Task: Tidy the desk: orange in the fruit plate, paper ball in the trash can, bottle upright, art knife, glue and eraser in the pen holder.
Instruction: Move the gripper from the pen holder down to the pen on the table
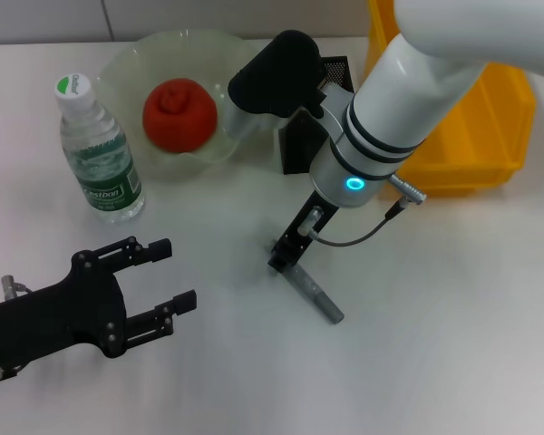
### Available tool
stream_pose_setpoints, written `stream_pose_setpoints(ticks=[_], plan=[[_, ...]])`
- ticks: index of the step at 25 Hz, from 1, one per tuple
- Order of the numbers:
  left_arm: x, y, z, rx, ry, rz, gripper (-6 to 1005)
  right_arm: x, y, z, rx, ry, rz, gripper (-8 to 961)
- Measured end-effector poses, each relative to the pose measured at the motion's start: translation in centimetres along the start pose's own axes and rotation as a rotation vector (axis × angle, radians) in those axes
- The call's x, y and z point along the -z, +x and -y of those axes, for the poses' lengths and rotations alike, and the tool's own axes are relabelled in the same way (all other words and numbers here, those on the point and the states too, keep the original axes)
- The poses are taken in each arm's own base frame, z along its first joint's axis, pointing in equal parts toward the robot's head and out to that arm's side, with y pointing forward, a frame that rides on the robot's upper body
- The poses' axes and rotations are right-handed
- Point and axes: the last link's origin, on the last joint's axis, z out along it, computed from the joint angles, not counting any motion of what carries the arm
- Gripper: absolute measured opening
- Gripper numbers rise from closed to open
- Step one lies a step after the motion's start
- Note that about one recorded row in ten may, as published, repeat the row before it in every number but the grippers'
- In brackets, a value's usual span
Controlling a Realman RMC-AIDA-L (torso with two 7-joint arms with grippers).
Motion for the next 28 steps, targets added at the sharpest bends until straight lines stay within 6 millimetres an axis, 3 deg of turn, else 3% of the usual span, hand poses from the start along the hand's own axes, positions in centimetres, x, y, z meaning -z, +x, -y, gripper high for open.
stream_pose_setpoints(ticks=[3,10,19,28], plan=[[-0.01,0.00,0.00,-0.001,0.000,0.000,698,-0.04,0.09,0.04,-0.002,0.000,-0.003,312],[-0.09,0.08,0.07,-0.007,-0.002,-0.001,699,-0.04,0.10,0.03,-0.002,-0.001,-0.004,317],[-0.15,0.13,0.12,-0.008,-0.003,-0.002,699,-0.04,0.14,0.03,-0.003,-0.002,-0.006,196],[-0.17,0.14,0.13,-0.008,-0.004,-0.002,699,-0.13,0.20,-0.03,0.006,0.002,-0.010,197]])
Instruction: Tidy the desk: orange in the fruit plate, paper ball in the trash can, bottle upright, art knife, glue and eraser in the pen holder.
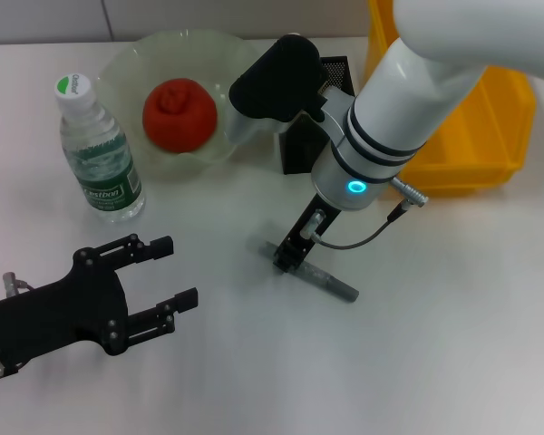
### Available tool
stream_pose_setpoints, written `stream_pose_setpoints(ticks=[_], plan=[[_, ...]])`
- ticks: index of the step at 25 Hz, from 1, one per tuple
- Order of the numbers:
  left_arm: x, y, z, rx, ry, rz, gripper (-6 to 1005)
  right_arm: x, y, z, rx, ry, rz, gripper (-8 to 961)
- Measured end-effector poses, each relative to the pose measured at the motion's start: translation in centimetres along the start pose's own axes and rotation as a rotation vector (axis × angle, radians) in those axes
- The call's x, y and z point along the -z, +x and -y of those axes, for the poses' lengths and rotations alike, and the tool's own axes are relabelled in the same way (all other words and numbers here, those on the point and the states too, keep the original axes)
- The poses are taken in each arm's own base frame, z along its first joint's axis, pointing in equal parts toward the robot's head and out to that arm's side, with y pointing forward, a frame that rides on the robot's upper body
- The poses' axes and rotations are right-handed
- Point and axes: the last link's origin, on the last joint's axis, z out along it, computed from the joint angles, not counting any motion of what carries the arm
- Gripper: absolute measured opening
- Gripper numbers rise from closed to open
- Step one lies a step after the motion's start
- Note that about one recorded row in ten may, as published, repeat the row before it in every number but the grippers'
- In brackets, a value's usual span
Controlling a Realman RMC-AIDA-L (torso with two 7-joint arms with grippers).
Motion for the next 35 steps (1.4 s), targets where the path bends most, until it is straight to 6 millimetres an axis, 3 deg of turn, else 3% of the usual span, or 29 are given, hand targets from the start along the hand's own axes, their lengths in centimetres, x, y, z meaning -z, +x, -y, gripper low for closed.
stream_pose_setpoints(ticks=[20,35], plan=[[-0.24,0.03,-0.06,0.004,-0.006,-0.002,699,-0.03,0.11,-0.06,0.032,0.000,-0.006,197],[-0.33,0.07,-0.04,0.005,-0.003,-0.006,699,0.45,0.05,-0.58,0.045,-0.029,0.055,140]])
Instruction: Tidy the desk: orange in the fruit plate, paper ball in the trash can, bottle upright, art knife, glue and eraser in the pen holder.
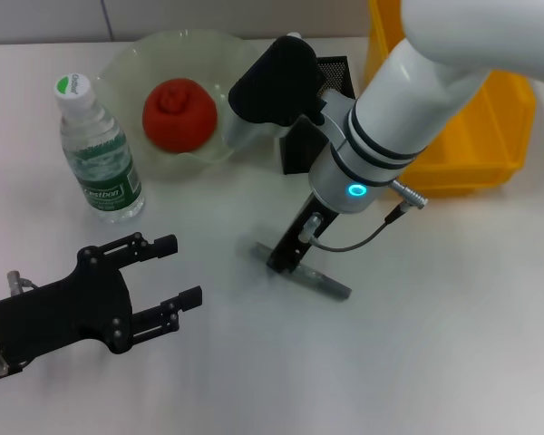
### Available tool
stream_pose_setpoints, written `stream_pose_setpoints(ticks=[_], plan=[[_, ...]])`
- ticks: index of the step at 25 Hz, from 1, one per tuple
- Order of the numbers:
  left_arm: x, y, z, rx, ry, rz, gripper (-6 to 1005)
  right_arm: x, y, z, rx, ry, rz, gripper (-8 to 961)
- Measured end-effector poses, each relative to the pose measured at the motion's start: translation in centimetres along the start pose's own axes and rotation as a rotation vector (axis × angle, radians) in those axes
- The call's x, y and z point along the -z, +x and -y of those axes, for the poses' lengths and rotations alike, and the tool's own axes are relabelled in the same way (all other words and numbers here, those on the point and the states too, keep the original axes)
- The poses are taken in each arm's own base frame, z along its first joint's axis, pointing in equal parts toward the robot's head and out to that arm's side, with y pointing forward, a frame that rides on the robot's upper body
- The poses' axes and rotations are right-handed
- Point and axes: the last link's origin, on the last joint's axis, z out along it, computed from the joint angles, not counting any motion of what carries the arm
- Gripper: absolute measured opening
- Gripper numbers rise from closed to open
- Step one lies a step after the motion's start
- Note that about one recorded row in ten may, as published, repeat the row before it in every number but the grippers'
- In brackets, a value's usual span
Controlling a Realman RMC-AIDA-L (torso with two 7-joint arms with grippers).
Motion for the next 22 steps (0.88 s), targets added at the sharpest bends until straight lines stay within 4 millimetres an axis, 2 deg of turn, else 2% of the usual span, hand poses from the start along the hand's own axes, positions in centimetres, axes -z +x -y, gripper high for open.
stream_pose_setpoints(ticks=[5,10,11,12,14,16,18,19,22], plan=[[0.0,0.0,0.0,0.000,0.002,-0.001,699,1.1,0.2,0.4,-0.018,-0.044,0.087,141],[0.0,0.0,0.0,0.001,0.004,-0.004,699,2.1,1.5,0.9,-0.032,-0.131,0.257,141],[0.0,0.0,0.0,0.001,0.004,-0.004,700,2.5,2.3,1.1,-0.024,-0.176,0.357,141],[0.0,0.0,0.0,0.004,0.005,-0.006,700,2.5,2.3,1.1,-0.024,-0.176,0.357,140],[0.0,0.0,-0.1,0.014,0.016,-0.022,700,3.0,3.8,1.6,-0.021,-0.226,0.512,139],[0.0,0.0,-0.2,0.019,0.023,-0.034,700,3.1,4.3,1.7,-0.026,-0.243,0.566,137],[0.1,0.1,-0.4,0.028,0.032,-0.049,700,3.1,5.4,2.0,-0.032,-0.261,0.665,136],[0.1,0.0,-0.4,0.035,0.042,-0.060,700,2.9,6.8,2.5,-0.038,-0.262,0.785,136],[0.2,0.0,-0.5,0.047,0.061,-0.075,700,2.6,7.8,2.7,-0.042,-0.252,0.865,135]])
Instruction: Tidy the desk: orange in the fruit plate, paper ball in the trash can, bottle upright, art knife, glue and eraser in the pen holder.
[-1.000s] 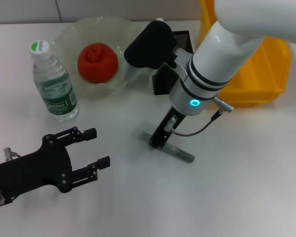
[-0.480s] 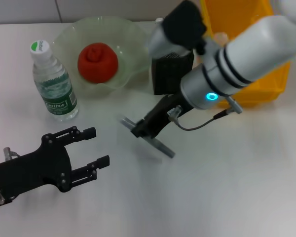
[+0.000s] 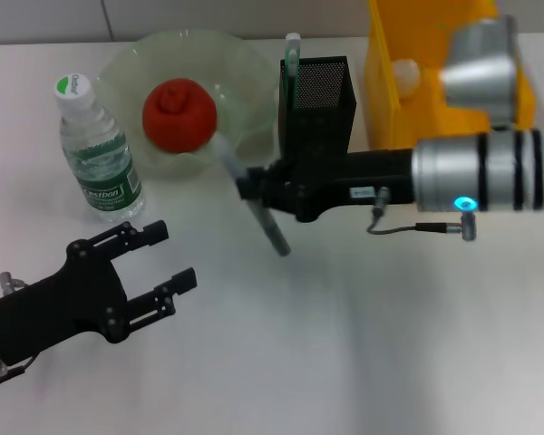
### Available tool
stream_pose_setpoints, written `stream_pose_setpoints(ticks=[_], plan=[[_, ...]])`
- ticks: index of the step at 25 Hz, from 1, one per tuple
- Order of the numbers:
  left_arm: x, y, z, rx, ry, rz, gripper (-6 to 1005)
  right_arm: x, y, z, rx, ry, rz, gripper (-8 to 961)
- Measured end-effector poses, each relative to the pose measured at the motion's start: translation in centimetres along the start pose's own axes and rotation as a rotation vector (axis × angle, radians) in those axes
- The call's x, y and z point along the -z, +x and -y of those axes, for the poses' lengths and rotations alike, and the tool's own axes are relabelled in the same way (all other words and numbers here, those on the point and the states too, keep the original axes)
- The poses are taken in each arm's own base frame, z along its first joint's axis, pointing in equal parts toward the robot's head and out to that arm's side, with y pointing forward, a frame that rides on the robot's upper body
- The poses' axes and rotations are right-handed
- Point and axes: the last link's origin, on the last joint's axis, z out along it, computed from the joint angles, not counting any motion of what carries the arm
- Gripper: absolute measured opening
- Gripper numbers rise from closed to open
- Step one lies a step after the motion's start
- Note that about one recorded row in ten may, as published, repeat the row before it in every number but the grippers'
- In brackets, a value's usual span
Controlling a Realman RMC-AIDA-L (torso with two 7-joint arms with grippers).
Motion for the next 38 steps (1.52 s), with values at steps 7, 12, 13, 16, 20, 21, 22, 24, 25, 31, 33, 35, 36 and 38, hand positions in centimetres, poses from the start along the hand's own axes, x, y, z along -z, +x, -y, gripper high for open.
stream_pose_setpoints(ticks=[7,12,13,16,20,21,22,24,25,31,33,35,36,38], plan=[[0.1,-0.5,-0.3,0.016,0.060,-0.037,700,2.5,2.7,0.5,0.087,0.100,0.320,132],[0.2,-0.8,-0.7,-0.015,0.091,-0.057,700,3.3,3.2,1.1,0.009,0.165,0.412,132],[0.1,-0.9,-0.9,-0.021,0.093,-0.061,700,3.3,3.2,1.1,0.009,0.165,0.412,132],[-0.1,-1.0,-1.1,-0.027,0.091,-0.067,700,3.6,3.3,1.5,-0.114,0.169,0.437,131],[-0.5,-1.0,-1.2,-0.027,0.077,-0.068,700,4.3,3.0,2.4,-0.328,0.175,0.508,131],[-0.6,-1.0,-1.2,-0.027,0.074,-0.068,700,4.6,2.9,2.7,-0.384,0.183,0.525,131],[-0.7,-1.0,-1.3,-0.023,0.069,-0.073,700,5.0,2.7,3.4,-0.477,0.196,0.555,131],[-0.7,-1.0,-1.3,-0.021,0.069,-0.074,700,5.1,2.6,3.6,-0.510,0.201,0.569,131],[-0.8,-1.0,-1.4,-0.019,0.069,-0.078,700,5.3,2.4,3.9,-0.537,0.204,0.586,131],[-0.7,-0.8,-1.2,-0.021,0.072,-0.084,700,5.1,1.0,5.3,-0.622,0.230,0.620,130],[-0.8,-0.7,-1.1,-0.024,0.069,-0.085,700,4.8,0.7,5.7,-0.620,0.245,0.611,130],[-0.9,-0.6,-1.0,-0.027,0.066,-0.086,700,4.4,0.3,6.1,-0.620,0.263,0.602,130],[-1.0,-0.6,-1.0,-0.027,0.065,-0.087,700,4.2,0.2,6.3,-0.620,0.272,0.597,130],[-1.0,-0.6,-1.0,-0.028,0.065,-0.088,700,3.9,-0.1,6.7,-0.632,0.294,0.589,130]])
